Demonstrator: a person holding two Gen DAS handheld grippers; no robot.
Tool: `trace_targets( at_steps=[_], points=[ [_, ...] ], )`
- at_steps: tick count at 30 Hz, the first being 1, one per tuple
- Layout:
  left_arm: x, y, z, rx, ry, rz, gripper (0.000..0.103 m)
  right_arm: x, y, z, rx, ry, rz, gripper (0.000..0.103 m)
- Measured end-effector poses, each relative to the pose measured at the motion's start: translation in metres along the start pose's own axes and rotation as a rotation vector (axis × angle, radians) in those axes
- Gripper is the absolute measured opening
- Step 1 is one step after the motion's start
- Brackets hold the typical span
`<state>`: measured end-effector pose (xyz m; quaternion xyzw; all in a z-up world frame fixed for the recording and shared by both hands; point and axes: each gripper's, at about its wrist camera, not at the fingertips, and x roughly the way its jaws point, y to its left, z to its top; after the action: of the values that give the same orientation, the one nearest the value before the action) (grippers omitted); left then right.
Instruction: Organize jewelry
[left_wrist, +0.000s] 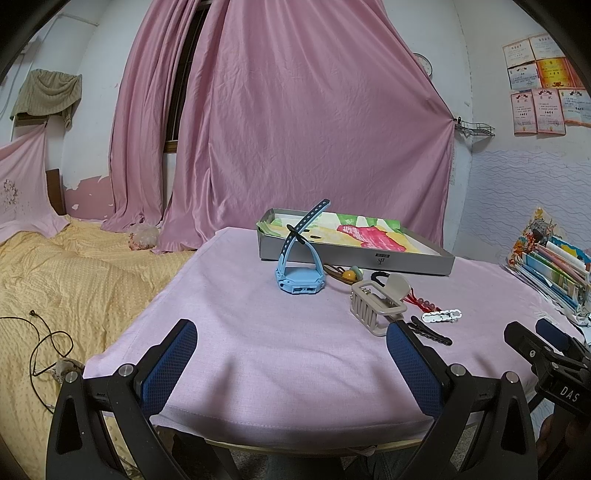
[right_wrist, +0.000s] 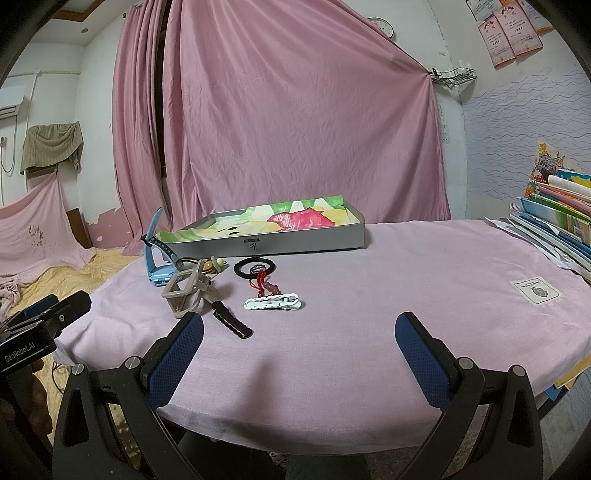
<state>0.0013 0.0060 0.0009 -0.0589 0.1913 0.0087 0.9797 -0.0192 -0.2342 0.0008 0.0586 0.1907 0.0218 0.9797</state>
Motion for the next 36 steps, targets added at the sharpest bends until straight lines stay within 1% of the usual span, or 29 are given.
trace_targets(
  at_steps=[17,23,27,32,36],
  points=[
    [0.0,0.001,0.0,-0.005,0.0,0.001,0.103,0.0,-0.001,0.0,0.001,0.002,-0.004,0.102],
    [0.002,-0.001,0.001,0.005,0.0,-0.002,0.103,0.0,-0.007,0.005,0.001,-0.009,-0.012,0.102],
    [0.008,-0.007,0.006,0.014,0.012,-0.027,0.103,0.007,-0.012,0.013,-0.009,-0.005,-0.007,0.102],
    [0.024,-0.017,0.017,0.002,0.053,-0.082,0.103,0.017,-0.019,0.028,-0.039,0.004,0.035,0.102],
    [0.04,-0.027,0.022,0.004,0.093,-0.123,0.103,0.033,-0.027,0.038,-0.045,0.044,0.073,0.102]
  ],
)
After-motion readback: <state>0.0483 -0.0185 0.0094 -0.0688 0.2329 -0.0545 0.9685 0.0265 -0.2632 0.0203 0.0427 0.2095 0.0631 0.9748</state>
